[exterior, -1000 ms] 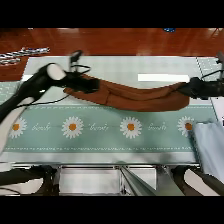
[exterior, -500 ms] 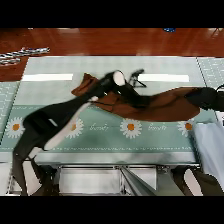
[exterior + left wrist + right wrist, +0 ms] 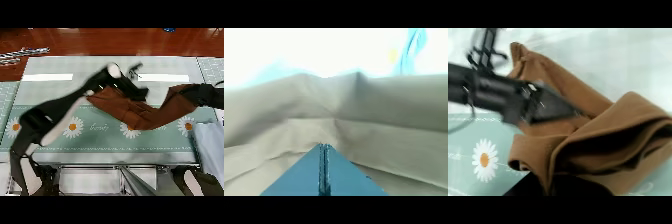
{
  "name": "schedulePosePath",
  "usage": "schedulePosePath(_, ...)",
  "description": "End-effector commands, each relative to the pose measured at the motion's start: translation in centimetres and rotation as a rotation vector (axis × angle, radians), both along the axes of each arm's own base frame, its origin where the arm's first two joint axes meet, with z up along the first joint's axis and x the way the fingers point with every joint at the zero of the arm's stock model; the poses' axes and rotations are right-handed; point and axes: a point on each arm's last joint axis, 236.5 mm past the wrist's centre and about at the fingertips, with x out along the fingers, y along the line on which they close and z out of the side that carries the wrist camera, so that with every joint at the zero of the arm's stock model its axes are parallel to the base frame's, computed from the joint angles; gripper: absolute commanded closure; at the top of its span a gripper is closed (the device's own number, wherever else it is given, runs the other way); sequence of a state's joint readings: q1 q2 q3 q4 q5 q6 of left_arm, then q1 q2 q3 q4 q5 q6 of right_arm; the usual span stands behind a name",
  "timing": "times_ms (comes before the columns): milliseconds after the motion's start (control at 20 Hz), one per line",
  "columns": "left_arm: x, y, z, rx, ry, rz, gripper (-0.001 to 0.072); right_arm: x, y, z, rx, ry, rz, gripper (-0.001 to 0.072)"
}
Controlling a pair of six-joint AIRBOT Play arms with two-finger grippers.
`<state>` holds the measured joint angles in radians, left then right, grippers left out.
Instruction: Fold the shirts.
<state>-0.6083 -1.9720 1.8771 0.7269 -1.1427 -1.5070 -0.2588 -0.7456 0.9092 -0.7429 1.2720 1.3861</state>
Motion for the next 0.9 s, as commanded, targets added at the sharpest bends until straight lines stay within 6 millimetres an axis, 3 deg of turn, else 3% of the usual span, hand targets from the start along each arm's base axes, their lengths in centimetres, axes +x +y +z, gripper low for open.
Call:
schedulePosePath(0, 6.1, 10.6, 6.0, 0.072, -0.146, 0.124, 0.0688, 3.0, 4.7, 0.2, 0.072, -0.027, 0.074, 0.069)
schedulePosePath(150, 7.7, 21.4, 10.2, 0.229, -0.293, 0.263, 0.0688, 7.6, 10.8, 0.0, 0.101, -0.023, 0.159, 0.069)
schedulePosePath(250, 6.2, 28.1, 11.6, 0.342, -0.36, 0.361, 0.0688, 10.3, 15.3, -0.7, 0.141, 0.004, 0.224, 0.069)
schedulePosePath(350, 3.7, 32.6, 12.0, 0.391, -0.401, 0.455, 0.0688, 12.6, 19.9, -2.6, 0.169, 0.045, 0.29, 0.0689)
schedulePosePath(500, -0.7, 34.7, 10.4, 0.376, -0.399, 0.541, 0.0688, 15.2, 24.9, -6.4, 0.184, 0.102, 0.345, 0.069)
schedulePosePath(650, -4.9, 33.5, 6.9, 0.33, -0.298, 0.531, 0.0688, 16.3, 27.6, -10.7, 0.207, 0.194, 0.359, 0.0689)
schedulePosePath(750, -6.3, 32.8, 4.7, 0.305, -0.232, 0.532, 0.0688, 16.3, 28.9, -12.5, 0.223, 0.231, 0.363, 0.0688)
schedulePosePath(800, -6.7, 32.5, 3.6, 0.293, -0.202, 0.533, 0.0688, 16.2, 29.5, -13.3, 0.222, 0.241, 0.362, 0.0659)
schedulePosePath(850, -6.9, 32.3, 2.8, 0.284, -0.191, 0.535, 0.0688, 15.9, 29.9, -13.8, 0.222, 0.254, 0.367, 0.0497)
